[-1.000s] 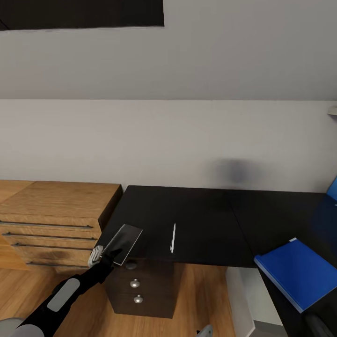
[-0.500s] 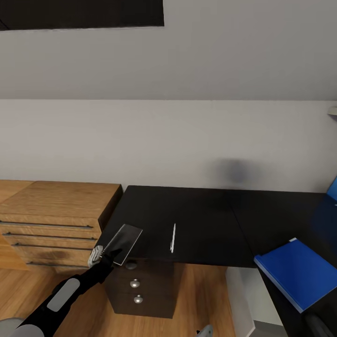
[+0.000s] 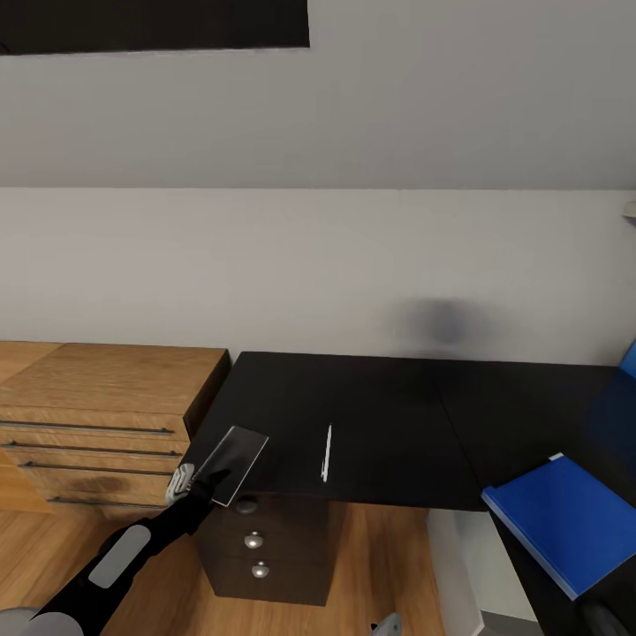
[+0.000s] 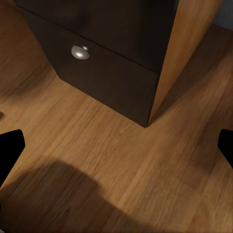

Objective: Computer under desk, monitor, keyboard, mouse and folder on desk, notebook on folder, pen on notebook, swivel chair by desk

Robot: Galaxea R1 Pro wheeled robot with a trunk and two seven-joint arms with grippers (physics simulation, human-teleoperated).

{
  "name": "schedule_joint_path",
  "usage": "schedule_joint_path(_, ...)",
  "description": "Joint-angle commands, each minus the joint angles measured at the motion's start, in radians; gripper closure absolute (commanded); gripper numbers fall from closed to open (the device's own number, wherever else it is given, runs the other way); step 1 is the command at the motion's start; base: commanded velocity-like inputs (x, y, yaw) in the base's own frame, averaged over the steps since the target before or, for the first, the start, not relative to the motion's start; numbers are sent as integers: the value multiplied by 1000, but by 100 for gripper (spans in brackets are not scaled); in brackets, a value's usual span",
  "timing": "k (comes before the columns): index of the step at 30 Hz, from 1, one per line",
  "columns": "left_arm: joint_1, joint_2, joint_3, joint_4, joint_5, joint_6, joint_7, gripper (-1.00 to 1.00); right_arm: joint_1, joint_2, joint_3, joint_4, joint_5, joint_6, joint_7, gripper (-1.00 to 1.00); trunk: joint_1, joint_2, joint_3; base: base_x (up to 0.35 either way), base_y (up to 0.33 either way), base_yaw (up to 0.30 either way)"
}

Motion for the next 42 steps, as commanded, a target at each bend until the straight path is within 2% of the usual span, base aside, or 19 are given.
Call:
schedule_joint_path(1,-1,1,-4,0,7,1,-1,-100,-1,-1,9,-2,-5,-2,-8,-100,0,-1,-1,4,0,0)
schedule_joint_path(18,-1,2,-4,3,7,1,-1,-100,-1,-1,9,-2,-5,-2,-8,-100,0,-1,-1,0,0,0)
schedule_joint_path(19,-1,3,-4,4,7,1,-1,100,-1,-1,9,-2,-5,-2,-8,-100,0,-1,-1,0,0,0)
schedule_joint_path(42,-1,5,-2,18,7,2,-1,100,-1,-1,9,-2,-3,-2,-8,-100,0,-1,-1,0,0,0)
